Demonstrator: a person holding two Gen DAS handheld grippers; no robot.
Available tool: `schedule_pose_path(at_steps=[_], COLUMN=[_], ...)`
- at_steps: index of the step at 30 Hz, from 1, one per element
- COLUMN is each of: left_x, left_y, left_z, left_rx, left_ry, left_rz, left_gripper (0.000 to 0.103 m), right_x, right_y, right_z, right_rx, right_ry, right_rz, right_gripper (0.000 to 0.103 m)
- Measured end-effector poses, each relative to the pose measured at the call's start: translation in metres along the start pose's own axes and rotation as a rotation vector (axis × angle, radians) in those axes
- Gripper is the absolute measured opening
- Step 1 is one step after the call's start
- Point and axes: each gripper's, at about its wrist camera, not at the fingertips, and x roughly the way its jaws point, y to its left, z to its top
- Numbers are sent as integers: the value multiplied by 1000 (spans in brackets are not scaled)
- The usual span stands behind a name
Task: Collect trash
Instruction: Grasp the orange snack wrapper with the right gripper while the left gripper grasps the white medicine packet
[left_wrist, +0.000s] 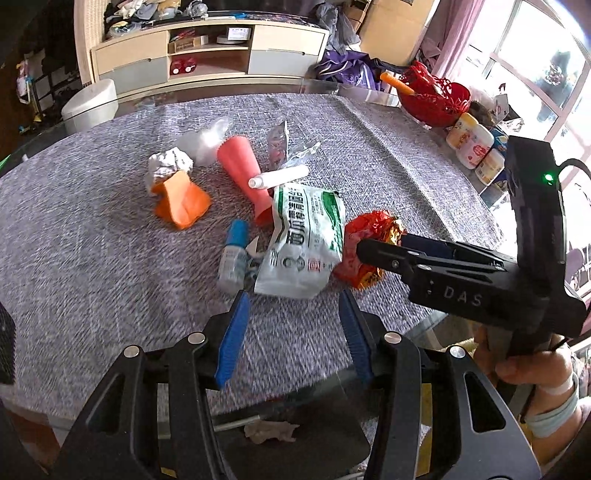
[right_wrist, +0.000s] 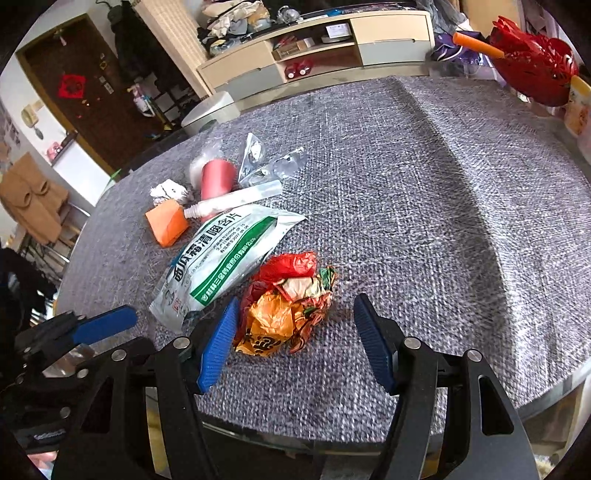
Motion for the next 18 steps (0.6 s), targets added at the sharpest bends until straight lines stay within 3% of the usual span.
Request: schedule_pose_path(at_steps=[5, 16, 18], left_x=[13, 24, 26], left_y=[-4, -13, -16], left_z=[7, 13, 14], left_rx=[19, 45, 50], left_ry=[14, 29, 36], left_rz=[-14, -33, -36], left_gripper=[47, 47, 52], right_x=[1, -15, -19], right_y=[1, -14, -19], right_z=[3, 9, 10], right_rx=[-16, 2, 8], right_ry=[3, -33, -37], right_rz=[22, -32, -41], right_gripper=[48, 44, 44])
